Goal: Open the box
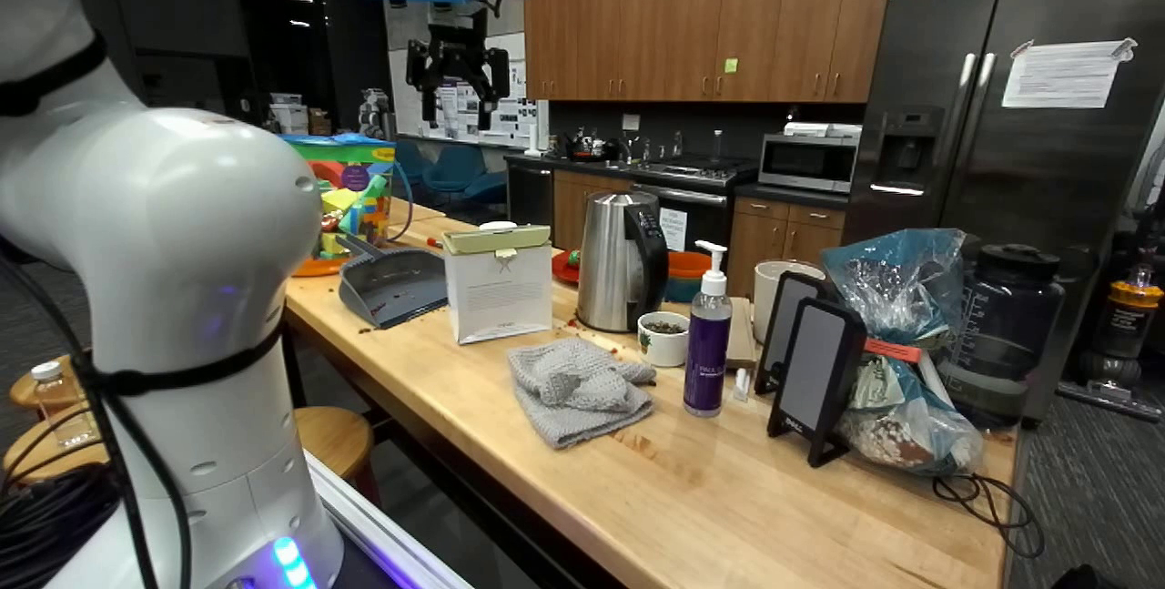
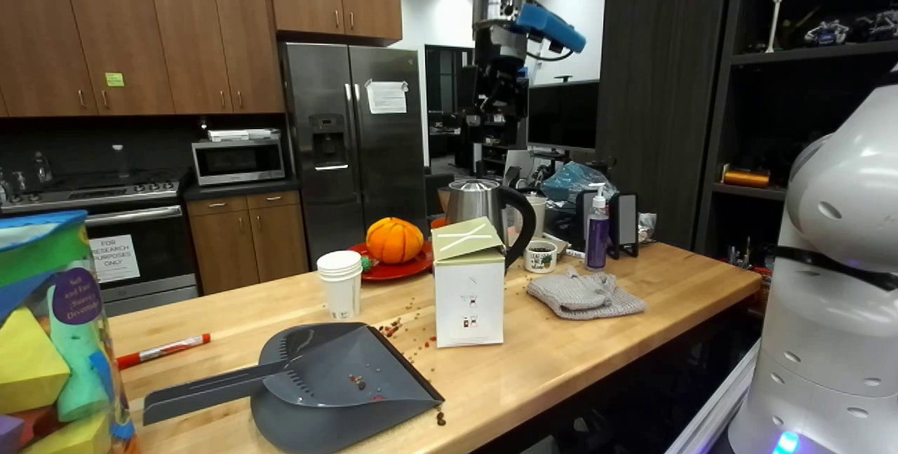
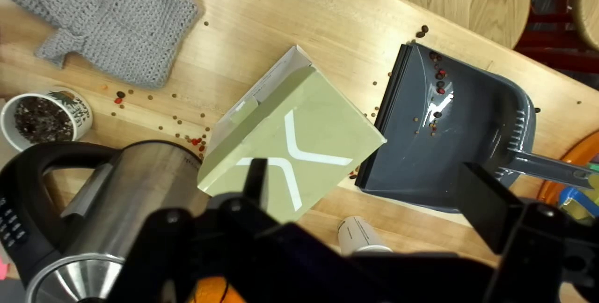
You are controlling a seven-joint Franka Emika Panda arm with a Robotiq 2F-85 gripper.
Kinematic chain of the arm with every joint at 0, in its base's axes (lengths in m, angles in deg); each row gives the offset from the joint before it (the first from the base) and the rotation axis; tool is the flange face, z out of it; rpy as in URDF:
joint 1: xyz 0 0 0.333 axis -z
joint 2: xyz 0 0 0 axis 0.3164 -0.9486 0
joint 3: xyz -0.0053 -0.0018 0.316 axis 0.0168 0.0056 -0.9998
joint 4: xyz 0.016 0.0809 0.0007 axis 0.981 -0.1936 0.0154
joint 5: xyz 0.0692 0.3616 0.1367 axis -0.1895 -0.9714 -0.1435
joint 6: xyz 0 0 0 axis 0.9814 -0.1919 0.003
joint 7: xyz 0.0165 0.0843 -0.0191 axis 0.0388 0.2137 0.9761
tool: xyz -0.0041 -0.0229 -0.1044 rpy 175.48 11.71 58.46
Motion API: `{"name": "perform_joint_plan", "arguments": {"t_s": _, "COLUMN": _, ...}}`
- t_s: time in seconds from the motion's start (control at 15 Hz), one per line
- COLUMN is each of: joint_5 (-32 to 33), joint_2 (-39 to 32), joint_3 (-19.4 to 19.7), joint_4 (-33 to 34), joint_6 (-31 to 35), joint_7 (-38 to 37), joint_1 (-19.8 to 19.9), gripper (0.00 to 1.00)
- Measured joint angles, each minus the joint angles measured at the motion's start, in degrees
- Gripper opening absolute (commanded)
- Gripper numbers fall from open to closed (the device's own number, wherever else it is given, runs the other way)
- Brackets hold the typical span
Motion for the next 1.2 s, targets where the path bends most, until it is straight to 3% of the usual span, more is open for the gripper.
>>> {"name": "perform_joint_plan", "arguments": {"t_s": 1.2, "joint_5": 0.0, "joint_2": 0.0, "joint_3": 0.0, "joint_4": -0.05, "joint_6": 0.28, "joint_7": 1.23, "joint_1": -0.08, "gripper": 1.0}}
